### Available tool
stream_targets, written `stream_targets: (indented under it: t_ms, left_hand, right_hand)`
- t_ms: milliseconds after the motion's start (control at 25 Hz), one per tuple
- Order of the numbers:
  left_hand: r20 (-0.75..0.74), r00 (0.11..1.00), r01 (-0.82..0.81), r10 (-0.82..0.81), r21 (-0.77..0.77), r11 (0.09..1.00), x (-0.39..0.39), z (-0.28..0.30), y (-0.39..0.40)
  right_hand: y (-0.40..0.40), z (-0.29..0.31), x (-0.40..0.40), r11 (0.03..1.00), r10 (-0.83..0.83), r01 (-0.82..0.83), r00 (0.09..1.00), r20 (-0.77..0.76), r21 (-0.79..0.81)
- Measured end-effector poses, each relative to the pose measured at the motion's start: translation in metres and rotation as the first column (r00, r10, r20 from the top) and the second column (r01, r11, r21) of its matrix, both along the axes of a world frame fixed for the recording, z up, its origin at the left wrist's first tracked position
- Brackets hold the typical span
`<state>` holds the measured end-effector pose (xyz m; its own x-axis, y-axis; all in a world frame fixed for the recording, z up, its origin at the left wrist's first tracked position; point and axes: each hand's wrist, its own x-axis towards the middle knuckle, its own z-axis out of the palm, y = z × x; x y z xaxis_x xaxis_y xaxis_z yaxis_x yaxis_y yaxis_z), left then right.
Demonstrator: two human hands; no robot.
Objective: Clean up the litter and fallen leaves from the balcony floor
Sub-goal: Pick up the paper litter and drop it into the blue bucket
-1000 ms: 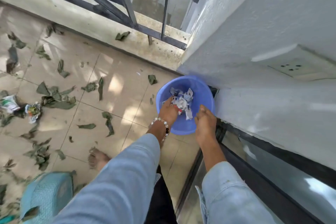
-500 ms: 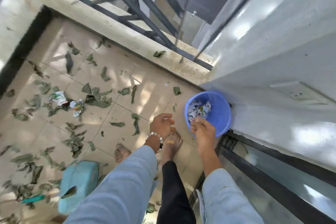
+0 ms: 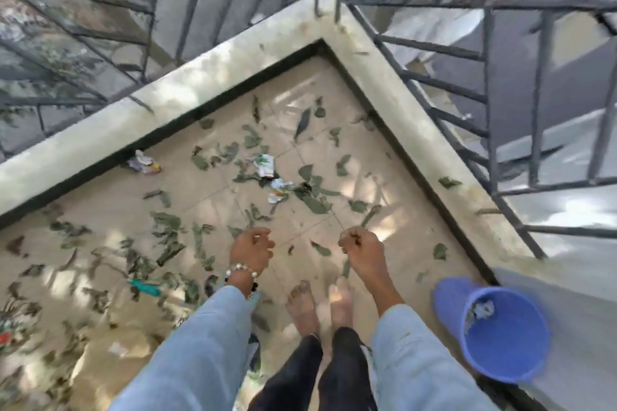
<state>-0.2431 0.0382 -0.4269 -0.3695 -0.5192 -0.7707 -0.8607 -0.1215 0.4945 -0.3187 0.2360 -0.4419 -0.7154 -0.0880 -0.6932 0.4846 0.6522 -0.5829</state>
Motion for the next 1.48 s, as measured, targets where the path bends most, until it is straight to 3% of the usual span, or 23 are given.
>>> stream_targets:
  t_ms: [120, 240, 360, 520, 680, 760, 800, 880, 920, 960, 1000, 1080, 1160, 1200, 1280, 1320, 1360, 1400, 1440, 1480]
  left_hand:
    - [0.016, 0.990, -0.141, 0.141, 0.026, 0.990, 0.012, -0.053, -0.055]
    - [0.036, 0.978, -0.208, 0.206, 0.049, 0.977, 0.018, -0.118, -0.089]
    - [0.081, 0.969, -0.236, 0.232, 0.043, 0.971, 0.015, -0.174, -0.109]
    - [0.137, 0.957, -0.262, 0.255, 0.031, 0.965, 0.010, -0.265, -0.123]
    - [0.178, 0.960, -0.217, 0.214, -0.005, 0.976, -0.005, -0.306, -0.129]
    - [0.169, 0.960, -0.228, 0.222, 0.020, 0.973, -0.015, -0.313, -0.131]
    - [0.161, 0.961, -0.235, 0.226, 0.040, 0.971, -0.020, -0.313, -0.132]
    - [0.138, 0.934, -0.346, 0.328, 0.132, 0.929, -0.032, -0.311, -0.133]
    - [0.147, 0.898, -0.438, 0.414, 0.212, 0.874, -0.039, -0.309, -0.134]
    - [0.181, 0.854, -0.520, 0.488, 0.289, 0.804, -0.046, -0.307, -0.136]
    - [0.227, 0.813, -0.582, 0.537, 0.358, 0.730, -0.051, -0.306, -0.137]
    - [0.253, 0.728, -0.671, 0.637, 0.450, 0.589, -0.059, -0.308, -0.138]
    - [0.205, 0.632, -0.750, 0.748, 0.404, 0.523, -0.066, -0.313, -0.138]
    - [0.174, 0.599, -0.779, 0.782, 0.354, 0.518, -0.069, -0.318, -0.140]
    - [0.143, 0.538, -0.830, 0.831, 0.260, 0.493, -0.069, -0.323, -0.146]
    - [0.129, 0.519, -0.846, 0.845, 0.222, 0.485, -0.066, -0.327, -0.151]
    - [0.121, 0.507, -0.855, 0.853, 0.193, 0.481, -0.062, -0.330, -0.156]
    - [0.122, 0.508, -0.857, 0.853, 0.177, 0.485, -0.055, -0.333, -0.161]
    - [0.130, 0.515, -0.853, 0.847, 0.166, 0.494, -0.046, -0.333, -0.164]
    - [0.149, 0.521, -0.852, 0.841, 0.154, 0.500, -0.038, -0.332, -0.167]
  right_hand:
    - [-0.060, -0.044, -0.021, 0.961, 0.273, -0.275, 0.961, 0.052, 0.018]
    - [-0.115, -0.114, -0.044, 0.843, 0.532, -0.536, 0.844, 0.076, 0.048]
    - [-0.164, -0.206, -0.060, 0.626, 0.767, -0.771, 0.636, 0.085, 0.121]
    - [-0.213, -0.325, -0.070, 0.334, 0.907, -0.900, 0.388, 0.163, 0.279]
    - [-0.226, -0.380, -0.085, 0.196, 0.918, -0.906, 0.305, 0.255, 0.376]
    - [-0.229, -0.382, -0.093, 0.211, 0.928, -0.902, 0.305, 0.213, 0.377]
    - [-0.231, -0.376, -0.096, 0.280, 0.928, -0.886, 0.349, 0.133, 0.369]
    - [-0.237, -0.354, -0.095, 0.608, 0.786, -0.761, 0.618, -0.033, 0.227]
    - [-0.239, -0.338, -0.091, 0.736, 0.675, -0.669, 0.737, -0.035, 0.102]
    - [-0.243, -0.321, -0.089, 0.797, 0.605, -0.604, 0.796, 0.020, -0.024]
    - [-0.245, -0.305, -0.088, 0.804, 0.592, -0.575, 0.798, 0.113, -0.151]
    - [-0.251, -0.281, -0.089, 0.742, 0.661, -0.538, 0.687, 0.302, -0.401]
    - [-0.258, -0.279, -0.102, 0.714, 0.688, -0.486, 0.618, 0.380, -0.504]
    - [-0.265, -0.287, -0.110, 0.751, 0.648, -0.481, 0.670, 0.362, -0.453]
    - [-0.280, -0.325, -0.127, 0.831, 0.555, -0.542, 0.823, 0.121, -0.125]
    - [-0.288, -0.347, -0.135, 0.804, 0.593, -0.593, 0.805, 0.004, 0.040]
    - [-0.298, -0.366, -0.141, 0.721, 0.686, -0.677, 0.728, -0.014, 0.149]
    - [-0.305, -0.384, -0.145, 0.614, 0.767, -0.758, 0.639, 0.060, 0.220]
    - [-0.311, -0.397, -0.145, 0.569, 0.780, -0.786, 0.609, 0.143, 0.241]
    - [-0.315, -0.401, -0.143, 0.594, 0.746, -0.761, 0.643, 0.174, 0.260]
